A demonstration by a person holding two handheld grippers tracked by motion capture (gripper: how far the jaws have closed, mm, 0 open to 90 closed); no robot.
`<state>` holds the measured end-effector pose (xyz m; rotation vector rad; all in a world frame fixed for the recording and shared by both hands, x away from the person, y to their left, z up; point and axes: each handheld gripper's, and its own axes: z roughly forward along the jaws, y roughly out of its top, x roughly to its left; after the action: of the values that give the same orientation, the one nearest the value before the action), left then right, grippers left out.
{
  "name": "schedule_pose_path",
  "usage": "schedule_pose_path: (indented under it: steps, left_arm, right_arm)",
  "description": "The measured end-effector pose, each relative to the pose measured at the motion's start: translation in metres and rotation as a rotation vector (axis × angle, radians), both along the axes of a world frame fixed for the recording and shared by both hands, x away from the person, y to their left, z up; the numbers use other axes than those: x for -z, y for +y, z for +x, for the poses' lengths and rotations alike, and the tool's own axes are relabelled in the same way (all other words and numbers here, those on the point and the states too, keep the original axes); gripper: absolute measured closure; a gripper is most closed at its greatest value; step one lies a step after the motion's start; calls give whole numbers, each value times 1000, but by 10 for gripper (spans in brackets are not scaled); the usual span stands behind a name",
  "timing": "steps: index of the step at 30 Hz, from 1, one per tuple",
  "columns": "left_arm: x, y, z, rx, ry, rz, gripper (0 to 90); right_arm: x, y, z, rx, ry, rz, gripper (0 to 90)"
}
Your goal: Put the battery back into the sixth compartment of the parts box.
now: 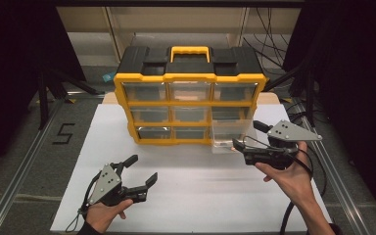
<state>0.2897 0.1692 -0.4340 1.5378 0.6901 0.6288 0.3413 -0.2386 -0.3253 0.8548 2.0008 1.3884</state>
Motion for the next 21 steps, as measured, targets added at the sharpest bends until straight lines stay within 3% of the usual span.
schedule_pose_path:
  steps: [9, 15, 18, 19, 21]
  left_arm:
    - [0, 0, 0, 1, -3, 5, 162]
    - [0, 0, 0, 2, -4, 5, 162]
    - [0, 0, 0, 1, -3, 4, 162]
    - [0, 0, 0, 1, -3, 5, 162]
    - [0, 0, 0, 1, -4, 5, 162]
  right_arm:
    - [6, -7, -5, 23, -14, 32, 161]
    - [11, -9, -9, 42, 7, 57, 162]
    - [14, -11, -10, 58, -17, 63, 161]
    - [14, -11, -11, 53, 2, 74, 161]
    - [16, -11, -12, 55, -2, 80, 161]
